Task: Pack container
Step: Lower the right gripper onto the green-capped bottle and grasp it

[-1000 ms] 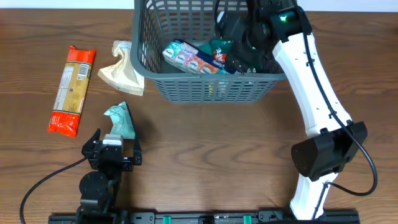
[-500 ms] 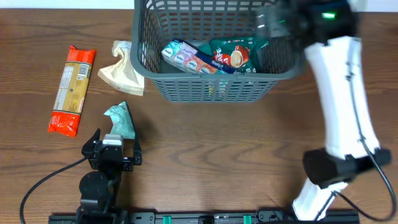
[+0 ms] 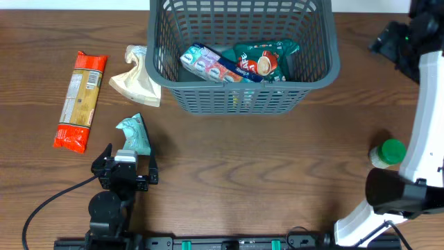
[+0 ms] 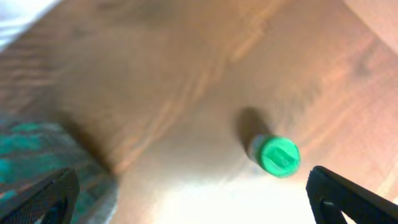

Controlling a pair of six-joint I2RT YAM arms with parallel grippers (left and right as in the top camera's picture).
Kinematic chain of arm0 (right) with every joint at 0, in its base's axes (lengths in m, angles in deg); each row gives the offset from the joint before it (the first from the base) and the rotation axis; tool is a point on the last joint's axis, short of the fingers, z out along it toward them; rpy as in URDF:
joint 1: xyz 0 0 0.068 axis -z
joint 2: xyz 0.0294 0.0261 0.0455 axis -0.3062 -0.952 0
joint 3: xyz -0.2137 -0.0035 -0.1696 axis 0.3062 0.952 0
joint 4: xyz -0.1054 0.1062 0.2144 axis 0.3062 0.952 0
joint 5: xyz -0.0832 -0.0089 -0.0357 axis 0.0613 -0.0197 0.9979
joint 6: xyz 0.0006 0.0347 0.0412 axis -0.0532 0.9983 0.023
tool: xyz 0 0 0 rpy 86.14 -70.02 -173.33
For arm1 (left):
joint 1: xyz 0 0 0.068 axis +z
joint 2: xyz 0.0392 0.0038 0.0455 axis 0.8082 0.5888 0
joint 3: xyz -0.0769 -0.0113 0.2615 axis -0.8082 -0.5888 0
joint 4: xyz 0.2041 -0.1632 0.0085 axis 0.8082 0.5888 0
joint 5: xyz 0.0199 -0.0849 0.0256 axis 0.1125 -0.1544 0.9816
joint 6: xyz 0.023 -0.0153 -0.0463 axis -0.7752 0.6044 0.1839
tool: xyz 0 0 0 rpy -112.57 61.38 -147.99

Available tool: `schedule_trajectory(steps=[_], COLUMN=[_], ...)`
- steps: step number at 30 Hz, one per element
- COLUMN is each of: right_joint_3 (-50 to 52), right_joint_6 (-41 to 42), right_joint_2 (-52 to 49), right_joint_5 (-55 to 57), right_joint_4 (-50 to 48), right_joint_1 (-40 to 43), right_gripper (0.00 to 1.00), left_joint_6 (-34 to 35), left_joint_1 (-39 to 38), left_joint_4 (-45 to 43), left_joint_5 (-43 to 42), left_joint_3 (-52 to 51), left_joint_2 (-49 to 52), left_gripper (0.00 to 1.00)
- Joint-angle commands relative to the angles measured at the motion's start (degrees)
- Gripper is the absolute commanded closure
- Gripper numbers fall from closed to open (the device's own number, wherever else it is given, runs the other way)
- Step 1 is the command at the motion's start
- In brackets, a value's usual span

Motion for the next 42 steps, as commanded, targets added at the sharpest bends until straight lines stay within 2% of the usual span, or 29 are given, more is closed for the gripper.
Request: schedule_trajectory(steps=[1, 6, 9, 24, 32, 42], right_joint_3=[4.52, 13.92, 19.67, 40.24, 46.01, 55.74], right_joint_6=[7.96, 15.23, 16.63, 18.6, 17.05, 15.93], right_joint_2=[-0.42, -0.42, -0.42, 0.02, 2.29, 8.5], right_joint_5=[0.7, 0.48, 0.55, -0.7, -0.96, -0.96], right_joint_4=[1.07, 1.07, -0.5, -11.56, -16.79, -27.3], right_joint_1=[3.5, 7.06, 8.48, 13.79, 17.33, 17.75], right_gripper=[0.01, 0.01, 0.01, 0.01, 0.02, 0.01], left_joint_6=[-0.35, -0.35, -0.35, -0.35, -0.35, -0.35], left_joint_1=[0.35, 0.35, 0.35, 0.35, 0.35, 0.35], left_joint_4=[0.5, 0.5, 0.5, 0.5, 0.5, 0.5], left_joint_5=[0.26, 0.26, 0.26, 0.26, 0.26, 0.26], left_joint_3=[-1.36, -1.36, -1.36, -1.36, -1.36, -1.36], left_joint_2=[-0.35, -0.35, -0.35, -0.35, -0.35, -0.35], left_gripper=[0.02, 0.01, 0.01, 0.01, 0.01, 0.02])
